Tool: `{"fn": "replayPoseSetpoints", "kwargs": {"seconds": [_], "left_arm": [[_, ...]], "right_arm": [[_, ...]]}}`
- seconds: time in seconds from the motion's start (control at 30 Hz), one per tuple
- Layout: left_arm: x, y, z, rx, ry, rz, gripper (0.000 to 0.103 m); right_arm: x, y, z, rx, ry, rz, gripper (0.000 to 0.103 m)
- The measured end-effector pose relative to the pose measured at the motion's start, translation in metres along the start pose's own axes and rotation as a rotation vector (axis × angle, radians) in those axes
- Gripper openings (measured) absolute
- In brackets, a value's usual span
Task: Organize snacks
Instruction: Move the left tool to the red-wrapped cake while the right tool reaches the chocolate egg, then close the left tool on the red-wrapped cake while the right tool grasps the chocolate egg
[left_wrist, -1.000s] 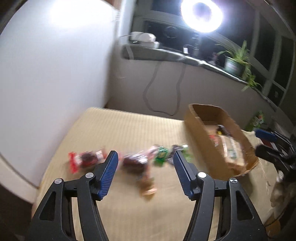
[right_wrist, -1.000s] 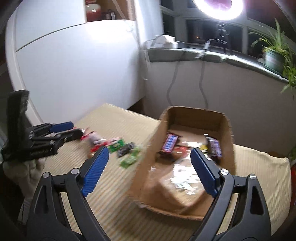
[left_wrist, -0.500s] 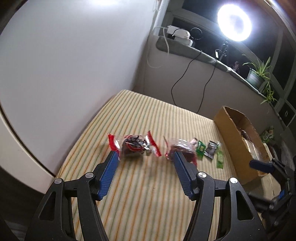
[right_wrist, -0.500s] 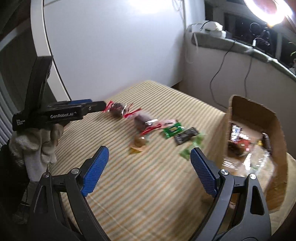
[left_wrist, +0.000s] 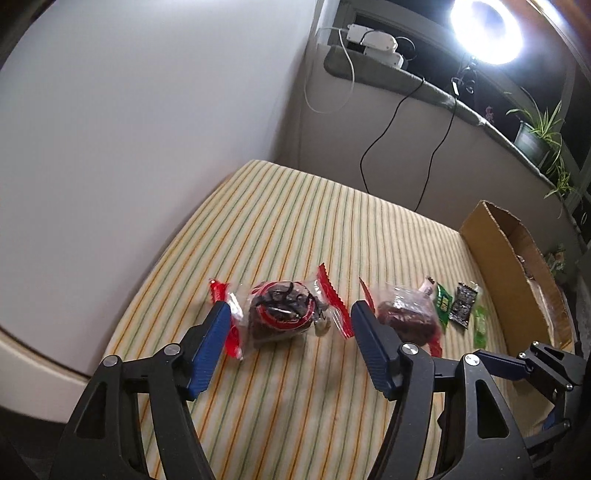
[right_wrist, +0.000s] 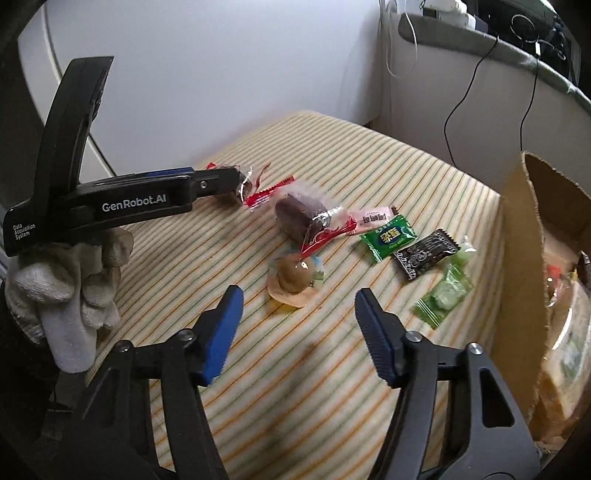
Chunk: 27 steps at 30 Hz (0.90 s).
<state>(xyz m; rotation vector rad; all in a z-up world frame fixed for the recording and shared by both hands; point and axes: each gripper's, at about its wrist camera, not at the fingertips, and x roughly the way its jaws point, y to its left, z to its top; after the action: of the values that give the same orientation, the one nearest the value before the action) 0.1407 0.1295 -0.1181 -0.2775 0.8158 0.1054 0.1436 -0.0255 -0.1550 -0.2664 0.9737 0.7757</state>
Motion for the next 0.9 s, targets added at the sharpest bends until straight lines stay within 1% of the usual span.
{"fn": "replayPoseSetpoints", "kwargs": {"seconds": [0.07, 0.2, 0.23, 0.27, 0.33, 0.47, 0.53, 0.77, 0.9], "left_arm": [[0.004, 0.0, 0.0, 0.0, -0.001, 0.015, 0.067], [0.005, -0.002, -0.001, 0.005, -0.007, 0.02, 0.066], [0.005, -0.001, -0.001, 0.007, -0.008, 0.025, 0.064], [0.005, 0.0, -0.001, 0.009, -0.01, 0.034, 0.058], [0.005, 0.002, -0.002, 0.006, -0.011, 0.032, 0.057], [0.004, 0.003, -0.002, 0.008, -0.014, 0.026, 0.055], [0.004, 0.003, -0.003, 0.016, -0.017, 0.03, 0.055], [0.004, 0.002, -0.003, 0.016, -0.018, 0.025, 0.054], [0.003, 0.003, -0.003, 0.019, -0.018, 0.023, 0.052]], "right_arm": [[0.004, 0.002, 0.002, -0.008, 0.005, -0.004, 0.065], [0.013, 0.007, 0.006, -0.033, 0.014, -0.023, 0.064], [0.015, 0.009, 0.007, -0.034, 0.017, -0.023, 0.061], [0.018, 0.01, 0.008, -0.036, 0.023, -0.023, 0.059], [0.023, 0.011, 0.009, -0.04, 0.03, -0.026, 0.055], [0.033, 0.012, 0.01, -0.047, 0.044, -0.032, 0.052], [0.037, 0.012, 0.01, -0.046, 0.05, -0.035, 0.047], [0.038, 0.012, 0.011, -0.035, 0.042, -0.044, 0.047], [0.047, 0.012, 0.018, -0.046, 0.049, -0.055, 0.034]]}}
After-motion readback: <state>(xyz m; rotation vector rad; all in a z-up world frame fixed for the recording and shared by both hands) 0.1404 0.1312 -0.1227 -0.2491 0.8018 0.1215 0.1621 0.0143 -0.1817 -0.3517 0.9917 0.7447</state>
